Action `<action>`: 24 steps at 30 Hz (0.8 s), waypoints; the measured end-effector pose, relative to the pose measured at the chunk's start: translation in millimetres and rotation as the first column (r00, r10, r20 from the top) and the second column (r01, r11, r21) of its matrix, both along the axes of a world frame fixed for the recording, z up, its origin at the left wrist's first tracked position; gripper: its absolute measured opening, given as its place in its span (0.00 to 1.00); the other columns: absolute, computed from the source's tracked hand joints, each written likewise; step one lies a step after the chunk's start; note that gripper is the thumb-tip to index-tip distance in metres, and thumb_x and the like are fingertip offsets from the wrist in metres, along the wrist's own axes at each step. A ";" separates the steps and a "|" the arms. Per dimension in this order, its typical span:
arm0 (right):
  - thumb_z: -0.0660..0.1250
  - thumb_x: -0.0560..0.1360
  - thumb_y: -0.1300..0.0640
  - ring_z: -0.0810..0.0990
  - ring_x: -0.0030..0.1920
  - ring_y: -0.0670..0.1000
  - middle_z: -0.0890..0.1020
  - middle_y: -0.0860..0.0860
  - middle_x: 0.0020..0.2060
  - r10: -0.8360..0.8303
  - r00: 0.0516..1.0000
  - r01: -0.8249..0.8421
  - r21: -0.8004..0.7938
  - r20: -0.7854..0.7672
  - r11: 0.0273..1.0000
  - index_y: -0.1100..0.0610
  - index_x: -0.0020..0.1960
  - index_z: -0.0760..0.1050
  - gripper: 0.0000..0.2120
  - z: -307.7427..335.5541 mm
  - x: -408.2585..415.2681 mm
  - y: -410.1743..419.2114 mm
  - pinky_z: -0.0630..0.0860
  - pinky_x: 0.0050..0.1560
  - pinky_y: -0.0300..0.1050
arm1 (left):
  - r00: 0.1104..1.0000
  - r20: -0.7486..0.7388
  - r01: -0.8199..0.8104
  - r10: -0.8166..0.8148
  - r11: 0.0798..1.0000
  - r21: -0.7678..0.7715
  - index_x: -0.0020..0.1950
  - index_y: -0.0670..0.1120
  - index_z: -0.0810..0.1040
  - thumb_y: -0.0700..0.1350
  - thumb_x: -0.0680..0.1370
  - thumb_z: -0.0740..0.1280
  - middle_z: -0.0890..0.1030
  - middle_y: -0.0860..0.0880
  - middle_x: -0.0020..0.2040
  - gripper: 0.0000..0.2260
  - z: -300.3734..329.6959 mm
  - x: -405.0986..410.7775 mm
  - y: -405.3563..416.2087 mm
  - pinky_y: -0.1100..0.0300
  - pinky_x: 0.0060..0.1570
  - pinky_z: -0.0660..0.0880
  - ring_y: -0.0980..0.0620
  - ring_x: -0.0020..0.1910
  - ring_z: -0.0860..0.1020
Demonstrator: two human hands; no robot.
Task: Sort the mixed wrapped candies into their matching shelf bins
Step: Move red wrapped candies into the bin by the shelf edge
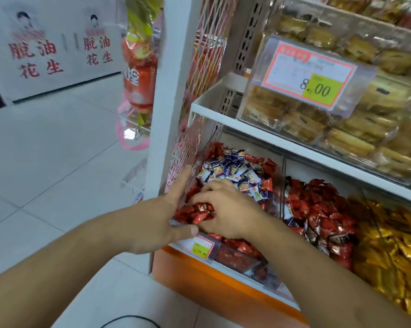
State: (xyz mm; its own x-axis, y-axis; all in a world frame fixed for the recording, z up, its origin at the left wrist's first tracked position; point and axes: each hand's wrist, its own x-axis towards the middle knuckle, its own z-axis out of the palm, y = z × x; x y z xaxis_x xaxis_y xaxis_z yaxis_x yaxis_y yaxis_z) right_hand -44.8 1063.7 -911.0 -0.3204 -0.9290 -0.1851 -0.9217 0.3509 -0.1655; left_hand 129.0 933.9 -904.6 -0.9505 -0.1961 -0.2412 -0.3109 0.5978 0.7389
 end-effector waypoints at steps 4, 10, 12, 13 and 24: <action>0.75 0.75 0.41 0.70 0.66 0.51 0.75 0.45 0.55 -0.058 0.996 0.063 0.065 -0.070 0.996 0.38 0.61 0.80 0.16 11.1 -14.2 9.9 0.76 0.61 0.58 | 0.999 0.038 0.011 -0.011 1.000 -0.009 0.70 0.72 0.22 0.62 0.79 0.67 0.59 0.50 0.82 0.48 2.6 0.2 -0.1 0.64 0.69 0.62 0.52 0.79 0.63; 0.77 0.75 0.44 0.76 0.65 0.50 0.80 0.44 0.62 -0.160 0.981 0.172 0.106 -0.114 0.979 0.39 0.59 0.83 0.14 32.9 -30.8 18.7 0.80 0.60 0.54 | 0.999 0.041 0.031 -0.032 0.999 0.021 0.72 0.69 0.22 0.59 0.81 0.66 0.49 0.60 0.81 0.48 6.3 1.4 -0.2 0.69 0.67 0.58 0.56 0.79 0.59; 0.77 0.75 0.44 0.76 0.67 0.51 0.80 0.44 0.64 -0.167 0.971 0.189 0.118 -0.173 0.975 0.38 0.61 0.82 0.16 39.8 -34.8 20.1 0.80 0.60 0.55 | 0.998 0.047 0.033 -0.034 0.999 0.033 0.73 0.67 0.22 0.58 0.81 0.66 0.47 0.66 0.76 0.48 7.9 0.9 0.3 0.72 0.64 0.57 0.57 0.79 0.58; 0.77 0.75 0.43 0.75 0.68 0.51 0.79 0.43 0.65 -0.165 0.968 0.189 0.114 -0.186 0.975 0.38 0.62 0.81 0.17 40.8 -36.1 21.3 0.79 0.60 0.55 | 0.998 0.049 0.033 -0.034 0.999 0.033 0.73 0.67 0.22 0.58 0.81 0.66 0.47 0.66 0.76 0.48 8.5 1.0 0.4 0.72 0.64 0.57 0.57 0.79 0.58; 0.75 0.74 0.41 0.72 0.66 0.49 0.77 0.42 0.61 0.084 0.987 -0.070 -0.105 0.134 0.992 0.41 0.64 0.81 0.19 0.1 4.3 -11.0 0.71 0.69 0.53 | 0.997 0.070 -0.012 0.014 1.000 -0.025 0.74 0.66 0.22 0.60 0.80 0.66 0.69 0.43 0.77 0.49 14.9 -1.7 2.9 0.77 0.42 0.68 0.67 0.59 0.62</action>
